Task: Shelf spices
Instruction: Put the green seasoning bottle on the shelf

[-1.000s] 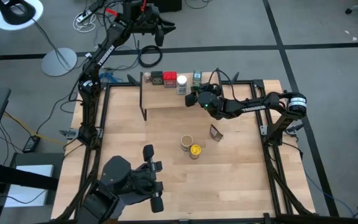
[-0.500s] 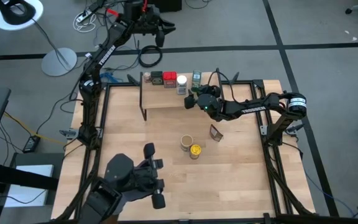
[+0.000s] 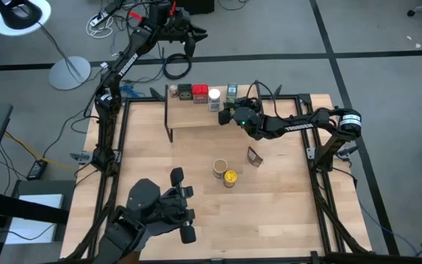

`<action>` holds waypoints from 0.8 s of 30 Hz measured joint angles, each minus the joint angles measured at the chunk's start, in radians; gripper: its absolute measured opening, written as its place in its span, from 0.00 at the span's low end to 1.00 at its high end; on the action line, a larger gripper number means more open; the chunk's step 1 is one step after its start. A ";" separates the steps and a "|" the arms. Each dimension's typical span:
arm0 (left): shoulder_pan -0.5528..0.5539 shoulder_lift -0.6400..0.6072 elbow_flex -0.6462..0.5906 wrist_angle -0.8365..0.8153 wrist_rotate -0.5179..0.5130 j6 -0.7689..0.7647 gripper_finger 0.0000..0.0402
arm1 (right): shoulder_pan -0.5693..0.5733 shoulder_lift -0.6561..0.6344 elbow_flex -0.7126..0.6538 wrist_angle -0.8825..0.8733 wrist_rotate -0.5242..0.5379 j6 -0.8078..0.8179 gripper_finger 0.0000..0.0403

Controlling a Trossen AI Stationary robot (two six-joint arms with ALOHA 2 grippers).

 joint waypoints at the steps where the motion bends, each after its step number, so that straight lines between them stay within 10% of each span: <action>1: 0.000 0.000 0.000 -0.001 0.000 0.000 0.25 | -0.003 0.000 0.000 0.000 -0.006 0.000 0.78; 24: 0.000 0.000 0.000 -0.001 0.001 -0.005 0.25 | -0.019 -0.001 0.000 0.003 -0.064 0.001 0.61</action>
